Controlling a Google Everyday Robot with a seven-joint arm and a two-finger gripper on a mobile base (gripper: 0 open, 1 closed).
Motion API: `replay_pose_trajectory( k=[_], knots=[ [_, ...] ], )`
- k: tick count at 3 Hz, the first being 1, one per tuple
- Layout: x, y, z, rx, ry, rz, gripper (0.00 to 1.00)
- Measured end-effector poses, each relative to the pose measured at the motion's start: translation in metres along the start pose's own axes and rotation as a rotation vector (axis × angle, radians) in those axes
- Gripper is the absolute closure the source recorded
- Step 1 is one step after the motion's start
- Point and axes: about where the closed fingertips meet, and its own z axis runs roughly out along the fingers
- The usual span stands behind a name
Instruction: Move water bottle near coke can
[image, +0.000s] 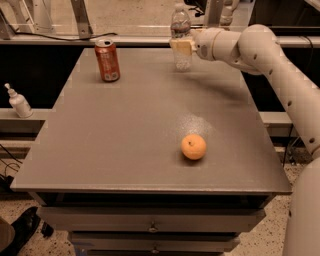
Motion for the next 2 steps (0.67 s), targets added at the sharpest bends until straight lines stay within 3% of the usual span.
replay_pose_trajectory(
  k=[1, 2],
  knots=[
    [-0.0063, 0.0040, -0.0003, 0.003, -0.022, -0.010, 0.87],
    [-0.0119, 0.0096, -0.0020, 0.000, -0.039, -0.010, 1.00]
  ],
)
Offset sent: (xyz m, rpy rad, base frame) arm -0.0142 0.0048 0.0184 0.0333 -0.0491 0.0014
